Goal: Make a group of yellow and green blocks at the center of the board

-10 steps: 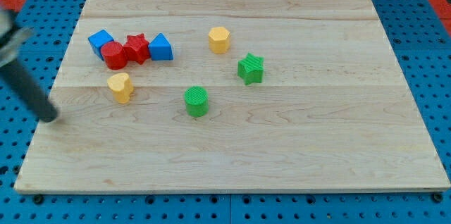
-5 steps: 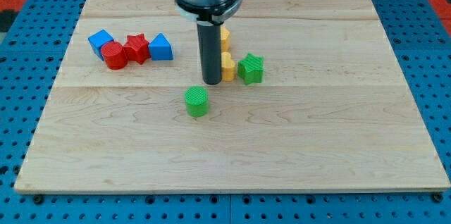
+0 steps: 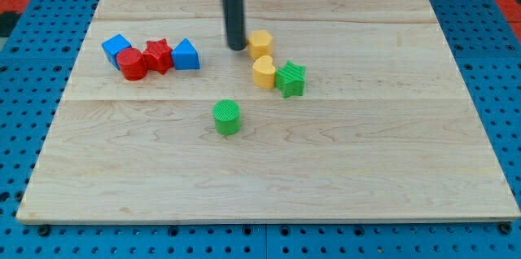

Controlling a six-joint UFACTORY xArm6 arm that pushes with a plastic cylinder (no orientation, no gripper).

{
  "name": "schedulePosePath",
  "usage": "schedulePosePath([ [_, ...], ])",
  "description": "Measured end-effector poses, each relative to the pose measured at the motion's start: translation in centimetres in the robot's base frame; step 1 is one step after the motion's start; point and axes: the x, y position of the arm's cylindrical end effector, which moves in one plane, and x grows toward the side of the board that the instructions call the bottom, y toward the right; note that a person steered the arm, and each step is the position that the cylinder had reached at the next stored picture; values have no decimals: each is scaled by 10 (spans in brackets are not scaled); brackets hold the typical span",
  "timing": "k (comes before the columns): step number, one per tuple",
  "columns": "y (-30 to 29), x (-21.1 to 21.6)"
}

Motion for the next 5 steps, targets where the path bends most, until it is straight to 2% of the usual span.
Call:
schedulePosePath([
  [2, 62, -13],
  [3, 70, 18],
  [4, 72, 26],
  [5, 178, 27],
])
